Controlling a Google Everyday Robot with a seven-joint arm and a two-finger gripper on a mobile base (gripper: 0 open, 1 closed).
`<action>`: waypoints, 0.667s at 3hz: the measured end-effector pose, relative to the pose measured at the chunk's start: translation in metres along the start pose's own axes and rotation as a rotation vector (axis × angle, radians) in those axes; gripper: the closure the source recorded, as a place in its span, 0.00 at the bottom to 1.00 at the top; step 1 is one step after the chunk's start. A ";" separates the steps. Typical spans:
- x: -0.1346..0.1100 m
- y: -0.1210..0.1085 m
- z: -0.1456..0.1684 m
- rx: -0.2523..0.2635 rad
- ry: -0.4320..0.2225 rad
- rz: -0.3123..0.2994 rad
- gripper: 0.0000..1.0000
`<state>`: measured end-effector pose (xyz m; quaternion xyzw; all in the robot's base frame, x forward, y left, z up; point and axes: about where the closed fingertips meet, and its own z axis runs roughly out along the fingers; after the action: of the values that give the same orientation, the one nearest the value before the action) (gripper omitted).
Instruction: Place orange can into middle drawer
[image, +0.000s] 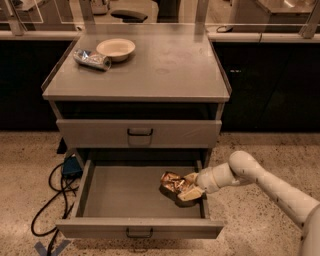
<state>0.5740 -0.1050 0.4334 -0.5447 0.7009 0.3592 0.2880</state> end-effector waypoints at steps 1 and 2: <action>0.007 0.003 0.011 -0.015 -0.007 0.013 1.00; 0.007 0.003 0.011 -0.016 -0.007 0.013 0.83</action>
Offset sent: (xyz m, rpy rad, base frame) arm -0.0043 0.0050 -0.0115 0.0102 0.0181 0.0031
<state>0.5696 -0.0997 0.4217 -0.5412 0.7007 0.3683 0.2837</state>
